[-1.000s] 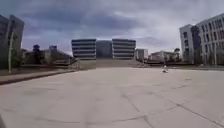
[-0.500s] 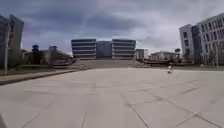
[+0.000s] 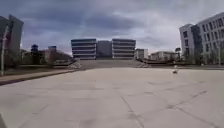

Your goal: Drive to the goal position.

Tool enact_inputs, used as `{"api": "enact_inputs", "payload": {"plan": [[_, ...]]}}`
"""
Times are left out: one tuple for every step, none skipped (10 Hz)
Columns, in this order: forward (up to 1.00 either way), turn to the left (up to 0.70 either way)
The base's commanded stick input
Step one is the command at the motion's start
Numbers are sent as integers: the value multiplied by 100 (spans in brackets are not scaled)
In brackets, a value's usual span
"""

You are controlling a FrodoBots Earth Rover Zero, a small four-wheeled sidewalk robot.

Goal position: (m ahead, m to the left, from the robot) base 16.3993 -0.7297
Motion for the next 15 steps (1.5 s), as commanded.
{"api": "enact_inputs", "payload": {"plan": [[70, 0], [70, 8], [70, 16], [70, 9], [70, 0], [70, 0], [70, 0], [70, 0], [70, 0], [70, 0], [70, 0], [70, 0], [70, 0], [70, 0], [70, 0]]}}
